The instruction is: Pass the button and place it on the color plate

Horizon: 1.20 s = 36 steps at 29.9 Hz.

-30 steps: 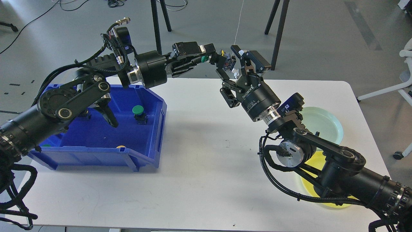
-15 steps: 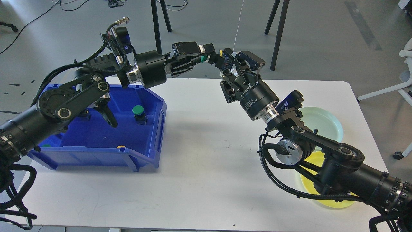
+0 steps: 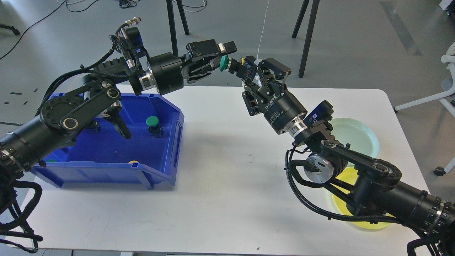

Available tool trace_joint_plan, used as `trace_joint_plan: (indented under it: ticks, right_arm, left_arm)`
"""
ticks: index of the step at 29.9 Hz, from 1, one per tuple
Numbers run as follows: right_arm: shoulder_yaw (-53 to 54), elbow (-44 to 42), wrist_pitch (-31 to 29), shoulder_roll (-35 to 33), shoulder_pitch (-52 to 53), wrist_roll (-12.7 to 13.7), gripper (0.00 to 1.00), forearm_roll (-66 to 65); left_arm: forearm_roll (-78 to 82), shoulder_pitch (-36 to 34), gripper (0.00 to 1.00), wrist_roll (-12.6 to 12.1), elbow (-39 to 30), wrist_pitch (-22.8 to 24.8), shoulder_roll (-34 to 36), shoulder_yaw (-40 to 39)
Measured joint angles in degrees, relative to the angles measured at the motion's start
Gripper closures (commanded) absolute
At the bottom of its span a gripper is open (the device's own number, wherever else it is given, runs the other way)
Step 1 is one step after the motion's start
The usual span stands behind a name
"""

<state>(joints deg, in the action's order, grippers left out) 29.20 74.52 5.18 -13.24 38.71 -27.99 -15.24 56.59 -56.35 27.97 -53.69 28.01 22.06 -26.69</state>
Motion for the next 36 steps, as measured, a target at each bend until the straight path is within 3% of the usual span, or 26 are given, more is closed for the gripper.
trace_joint_plan:
  ticks: [6, 12, 20, 22, 27, 29, 36]
  right_arm:
    - [11.39, 0.16, 3.42, -1.7, -8.41, 0.0, 0.99, 1.62]
    - [26.23, -0.22, 8.67, -1.97, -20.92, 0.0, 0.99, 13.14]
    - [30.74, -7.47, 18.55, -1.44, -23.98, 0.0, 0.98, 26.21]
    - [30.88, -10.01, 19.37, -1.27, -23.49, 0.0, 0.93, 28.06]
    - [30.27, -14.31, 20.96, -0.43, -21.07, -0.01, 0.55, 29.01]
    - [30.1, -15.23, 21.14, -0.33, -20.41, -0.01, 0.45, 29.03]
    - [30.04, -15.79, 21.22, 0.27, -19.6, -0.02, 0.35, 29.04]
  left_arm:
    - [-0.11, 0.01, 0.2, 0.02, 0.01, 0.0, 0.0, -0.02]
    - [-0.16, 0.1, 0.2, 0.03, 0.16, 0.0, -0.04, -0.03]
    - [-0.17, 0.1, 0.2, 0.03, 0.35, 0.0, -0.17, -0.03]
    - [-0.16, 0.1, 0.2, 0.03, 0.35, 0.0, -0.18, -0.03]
    - [-0.17, 0.1, 0.2, 0.03, 0.35, 0.0, -0.18, -0.03]
    - [-0.21, 0.1, 0.2, 0.03, 0.35, -0.01, -0.18, -0.03]
    - [-2.81, 0.27, 0.16, 0.03, 0.62, -0.01, -0.25, -0.03]
